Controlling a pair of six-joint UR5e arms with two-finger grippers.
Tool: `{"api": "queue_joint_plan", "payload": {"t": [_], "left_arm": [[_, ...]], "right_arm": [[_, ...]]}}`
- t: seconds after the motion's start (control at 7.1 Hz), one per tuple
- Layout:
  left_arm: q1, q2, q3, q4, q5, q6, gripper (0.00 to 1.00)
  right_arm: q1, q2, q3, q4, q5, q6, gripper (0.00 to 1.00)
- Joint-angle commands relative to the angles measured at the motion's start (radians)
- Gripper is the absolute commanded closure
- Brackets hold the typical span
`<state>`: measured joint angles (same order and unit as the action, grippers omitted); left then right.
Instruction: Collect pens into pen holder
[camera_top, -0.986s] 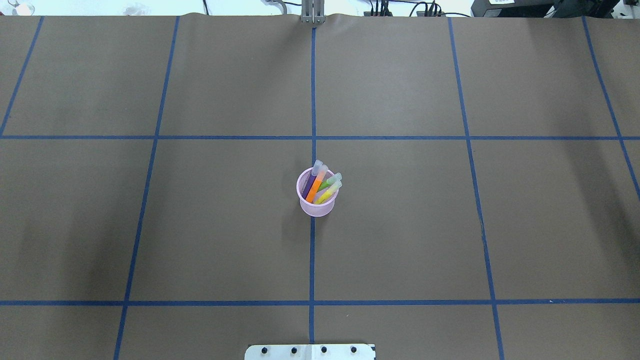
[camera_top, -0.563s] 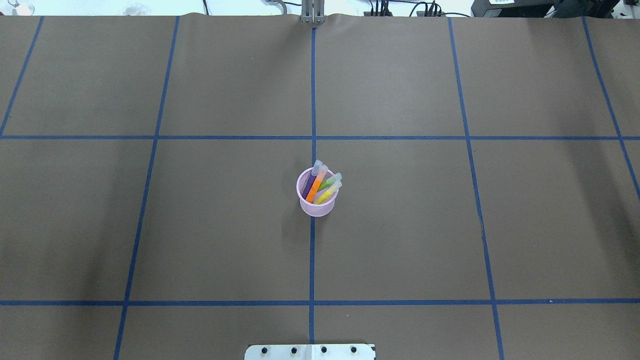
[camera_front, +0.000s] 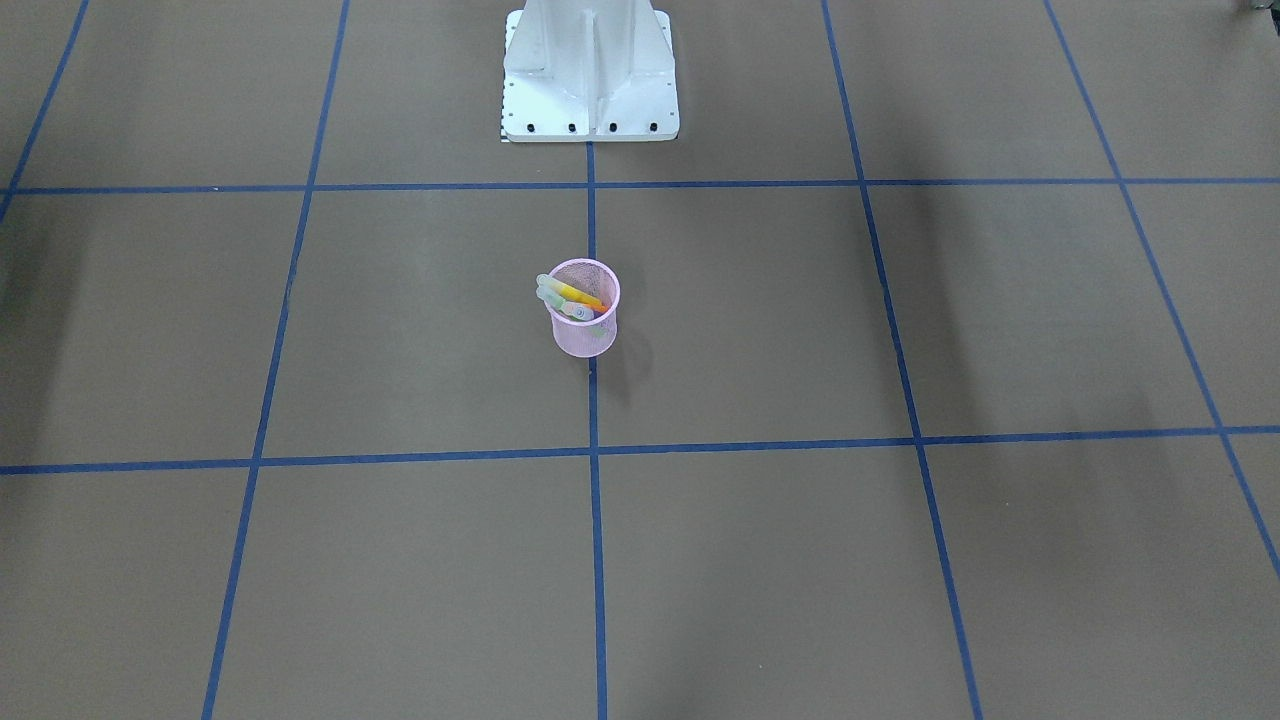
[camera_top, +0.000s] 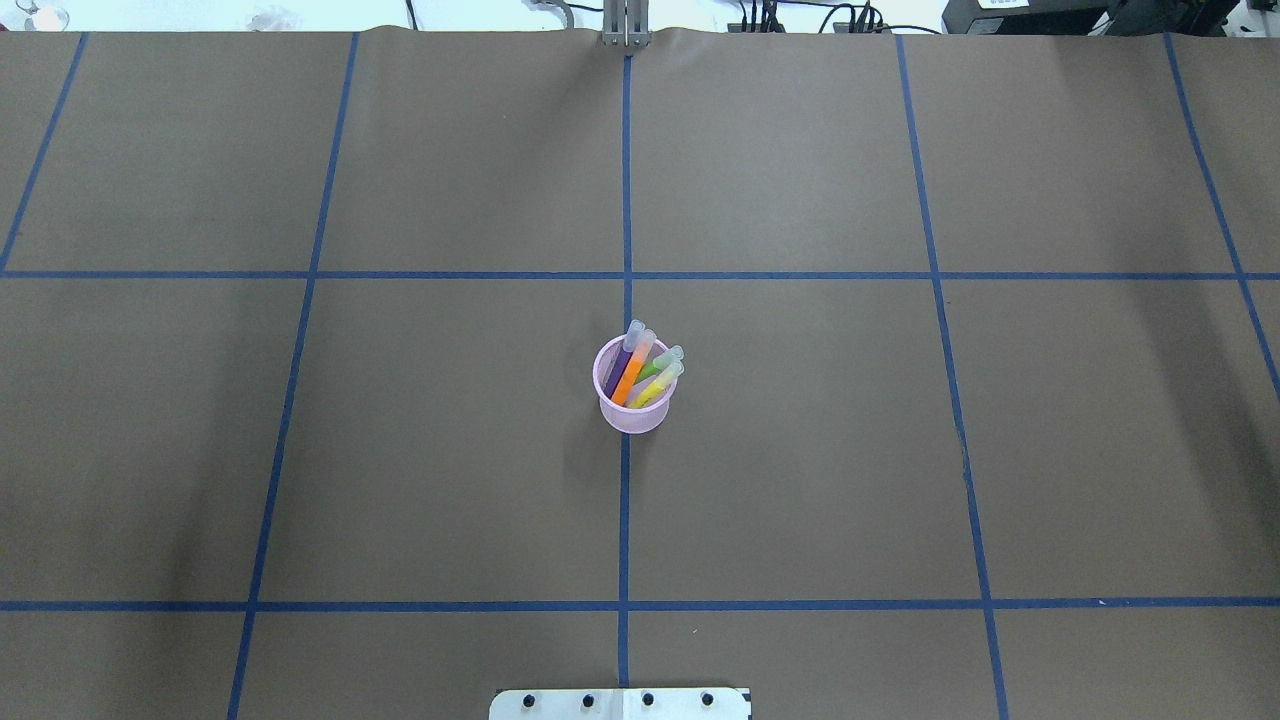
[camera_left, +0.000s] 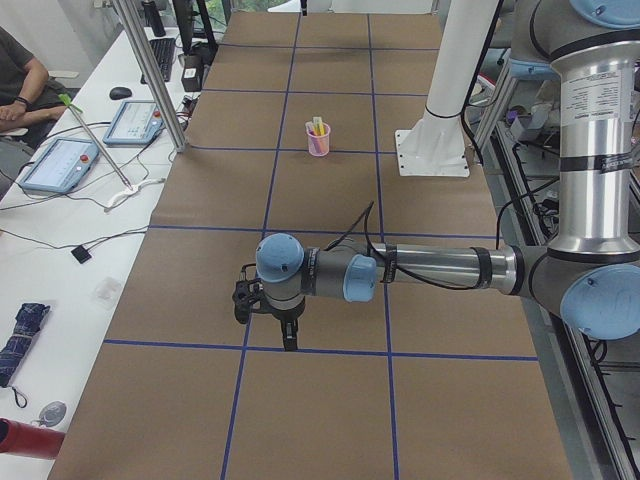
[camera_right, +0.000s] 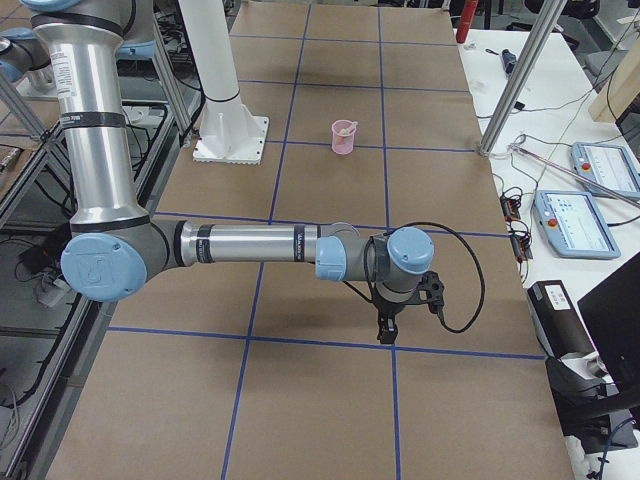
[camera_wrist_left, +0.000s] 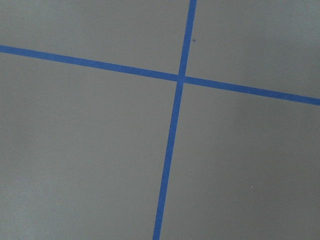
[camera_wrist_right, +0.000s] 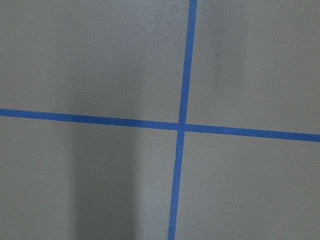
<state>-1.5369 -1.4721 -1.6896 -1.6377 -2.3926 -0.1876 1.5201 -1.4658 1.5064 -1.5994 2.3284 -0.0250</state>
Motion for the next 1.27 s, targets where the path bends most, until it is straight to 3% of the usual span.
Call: {"api": "queue_joint_plan", "payload": {"t": [0.0, 1.13], "left_arm": [[-0.005, 0.004, 0.022, 0.001, 0.001, 0.037, 0.0], [0.0, 0.003, 0.014, 0.001, 0.006, 0.037, 0.0]], "right_arm": [[0.003, -0.001, 0.009, -0.002, -0.059, 0.0, 0.0], [0.003, -0.013, 0.031, -0.014, -0.077, -0.004, 0.0]]}}
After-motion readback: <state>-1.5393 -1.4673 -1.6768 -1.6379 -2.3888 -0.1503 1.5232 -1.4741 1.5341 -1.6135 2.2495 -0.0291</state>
